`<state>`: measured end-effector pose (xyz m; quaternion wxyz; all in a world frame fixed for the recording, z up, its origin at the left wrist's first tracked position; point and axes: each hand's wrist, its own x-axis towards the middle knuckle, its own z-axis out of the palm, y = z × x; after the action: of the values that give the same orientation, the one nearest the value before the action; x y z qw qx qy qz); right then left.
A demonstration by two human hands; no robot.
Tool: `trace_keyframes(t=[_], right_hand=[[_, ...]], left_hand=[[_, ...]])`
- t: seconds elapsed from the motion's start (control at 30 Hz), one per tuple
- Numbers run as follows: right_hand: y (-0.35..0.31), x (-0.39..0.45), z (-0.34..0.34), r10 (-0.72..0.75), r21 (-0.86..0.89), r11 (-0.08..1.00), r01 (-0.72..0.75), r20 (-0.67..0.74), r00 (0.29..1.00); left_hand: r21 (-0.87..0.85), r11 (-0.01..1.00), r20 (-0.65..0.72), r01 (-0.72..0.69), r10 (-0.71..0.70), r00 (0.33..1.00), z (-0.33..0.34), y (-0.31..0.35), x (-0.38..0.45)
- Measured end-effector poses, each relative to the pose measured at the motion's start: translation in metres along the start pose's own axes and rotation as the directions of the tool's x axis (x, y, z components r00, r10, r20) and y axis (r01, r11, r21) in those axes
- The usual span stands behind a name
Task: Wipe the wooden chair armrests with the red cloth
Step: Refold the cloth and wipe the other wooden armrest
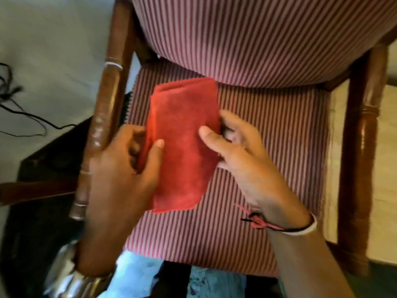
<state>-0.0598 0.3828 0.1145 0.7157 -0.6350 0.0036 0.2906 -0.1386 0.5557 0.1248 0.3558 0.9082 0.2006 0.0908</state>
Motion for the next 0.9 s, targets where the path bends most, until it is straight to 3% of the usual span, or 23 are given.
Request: trace_keyframes(t=[0.13, 0.3, 0.37, 0.4, 0.43, 0.5, 0.57, 0.6, 0.67, 0.77, 0.9], right_hand=[[0.007, 0.054, 0.085, 0.036, -0.067, 0.997, -0.026, 0.157, 0.987], [0.063, 0.094, 0.139, 0.136, -0.245, 0.964, -0.099, 0.139, 0.981], [0.09, 0.092, 0.132, 0.101, -0.323, 0.943, -0.079, 0.051, 0.994], [0.106, 0.089, 0.122, 0.006, -0.452, 0.892, -0.026, -0.045, 0.999], [0.126, 0.087, 0.11, -0.117, -0.637, 0.77, 0.018, -0.114, 0.987], [0.166, 0.082, 0.083, -0.263, -0.922, 0.386, -0.008, -0.118, 0.957], [0.199, 0.081, 0.065, -0.146, -0.992, 0.113, -0.057, -0.073, 0.987], [0.214, 0.082, 0.059, -0.089, -0.998, 0.04, -0.053, -0.057, 0.994], [0.235, 0.086, 0.051, -0.094, -0.999, -0.03, -0.043, -0.04, 0.995], [0.248, 0.089, 0.048, -0.171, -0.998, -0.05, -0.034, -0.025, 0.985], [0.251, 0.091, 0.047, -0.201, -0.997, -0.068, -0.036, -0.022, 0.979]], left_hand=[[0.198, 0.974, -0.037, 0.111, -0.106, 0.994, -0.05, -0.071, 0.037], [0.439, 0.873, 0.104, 0.213, -0.285, 0.953, -0.043, -0.135, 0.062], [0.467, 0.857, 0.071, 0.22, -0.285, 0.956, -0.034, -0.146, 0.061], [0.486, 0.854, 0.031, 0.187, -0.231, 0.973, -0.03, -0.149, 0.059], [0.51, 0.848, -0.003, 0.144, -0.165, 0.986, -0.027, -0.152, 0.058], [0.531, 0.846, -0.011, 0.035, -0.034, 0.999, -0.021, -0.152, 0.054], [0.519, 0.851, 0.079, -0.079, 0.045, 0.996, -0.009, -0.147, 0.052], [0.52, 0.844, 0.15, -0.131, 0.061, 0.987, 0.0, -0.146, 0.054], [0.566, 0.8, 0.255, -0.199, 0.06, 0.965, 0.015, -0.147, 0.057], [0.628, 0.745, 0.252, -0.223, 0.077, 0.965, 0.02, -0.159, 0.066], [0.547, 0.802, 0.217, -0.239, 0.139, 0.966, 0.028, -0.154, 0.121]])
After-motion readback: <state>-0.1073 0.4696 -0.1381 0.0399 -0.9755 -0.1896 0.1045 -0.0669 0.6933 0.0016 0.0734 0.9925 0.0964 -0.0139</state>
